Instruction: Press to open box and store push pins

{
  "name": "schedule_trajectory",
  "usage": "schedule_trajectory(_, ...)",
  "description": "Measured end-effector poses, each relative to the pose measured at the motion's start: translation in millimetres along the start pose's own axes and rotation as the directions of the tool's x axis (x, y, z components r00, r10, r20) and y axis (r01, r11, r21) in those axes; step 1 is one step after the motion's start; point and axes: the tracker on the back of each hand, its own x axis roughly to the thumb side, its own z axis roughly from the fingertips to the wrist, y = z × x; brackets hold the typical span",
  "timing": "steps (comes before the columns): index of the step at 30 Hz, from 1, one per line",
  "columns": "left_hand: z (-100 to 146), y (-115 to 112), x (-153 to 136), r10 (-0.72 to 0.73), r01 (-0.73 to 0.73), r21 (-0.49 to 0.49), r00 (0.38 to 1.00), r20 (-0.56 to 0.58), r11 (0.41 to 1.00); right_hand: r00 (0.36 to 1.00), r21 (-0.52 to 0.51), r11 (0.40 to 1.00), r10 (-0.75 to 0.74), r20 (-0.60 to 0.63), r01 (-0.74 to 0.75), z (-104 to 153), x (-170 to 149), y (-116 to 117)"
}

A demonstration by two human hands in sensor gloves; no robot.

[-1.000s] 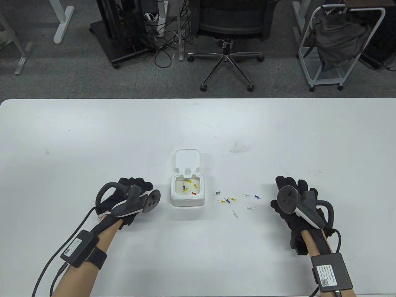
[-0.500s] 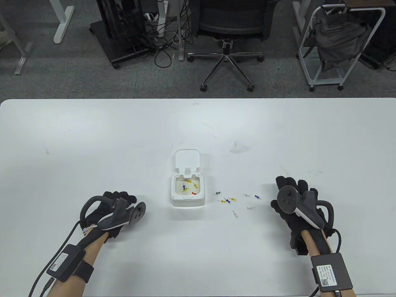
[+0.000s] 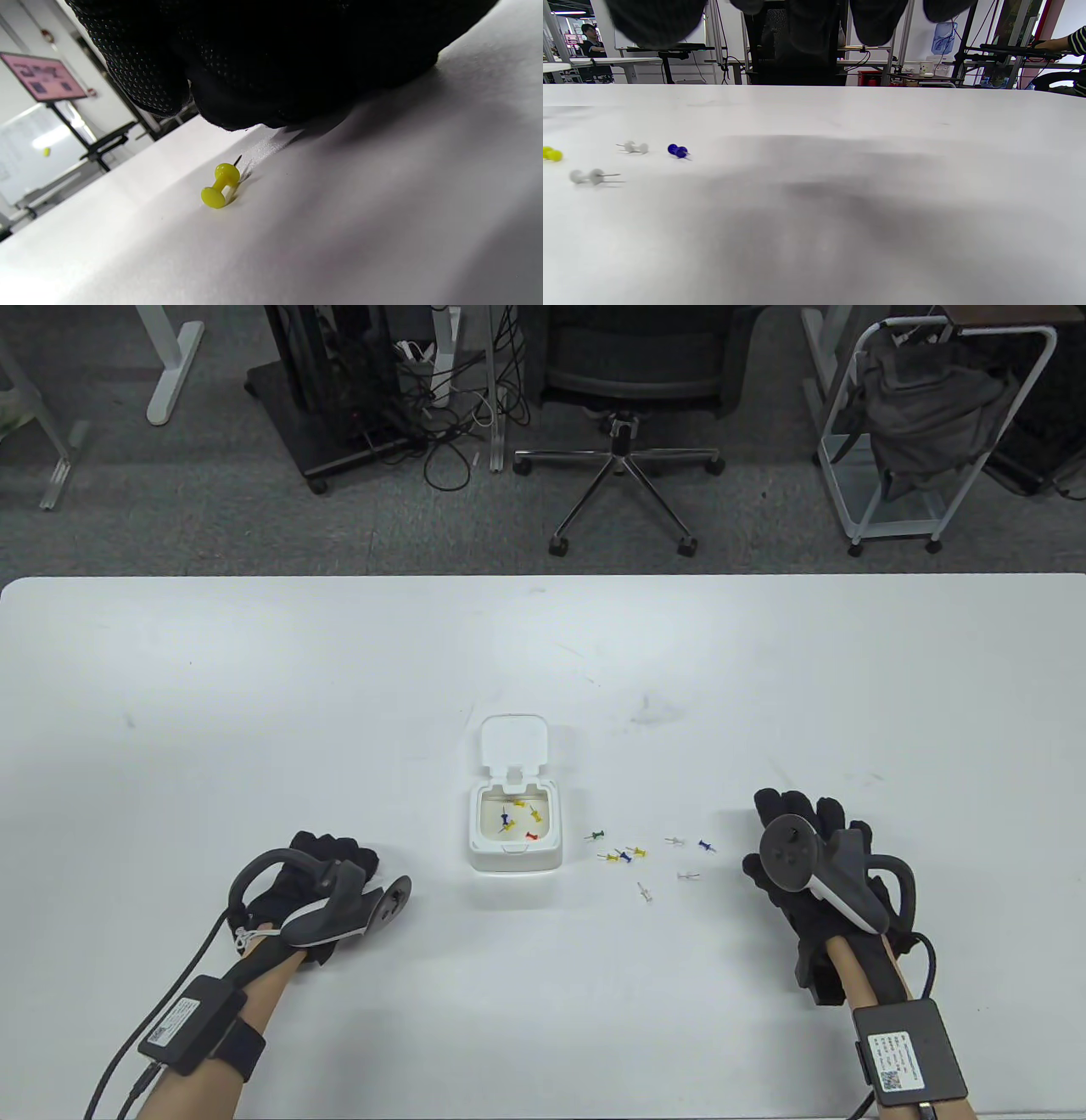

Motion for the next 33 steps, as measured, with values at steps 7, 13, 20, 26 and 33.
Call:
schedule_trajectory(7,-1.0,-0.6,-1.9,0.041,-0.041,-0.017,0.999,-0.001,0.999,1.0,0.001,1.0,-0.002,0.0,0.002,0.0,-0.1,-0.1)
schedule_trajectory(13,-4.7,9.7,-4.2,0.063,-0.063,0.005,0.998,-0.008,0.998,1.0,0.001,1.0,-0.001,-0.002,0.001,0.0,-0.2,-0.2)
schedule_trajectory(20,-21.8,42.1,-3.7,0.123,-0.123,0.057,0.992,-0.002,0.991,1.0,-0.001,1.0,-0.003,-0.002,0.003,0.1,-0.5,-0.3)
schedule_trajectory(26,-42.7,72.9,7.9,0.153,-0.155,0.094,0.988,0.023,0.983,1.0,-0.002,1.0,-0.002,0.0,0.002,0.1,-0.3,-0.3)
schedule_trajectory(33,-70.7,103.4,29.7,0.194,-0.199,0.114,0.98,0.05,0.973,1.0,-0.003,1.0,-0.001,0.004,0.001,0.1,-0.1,-0.2)
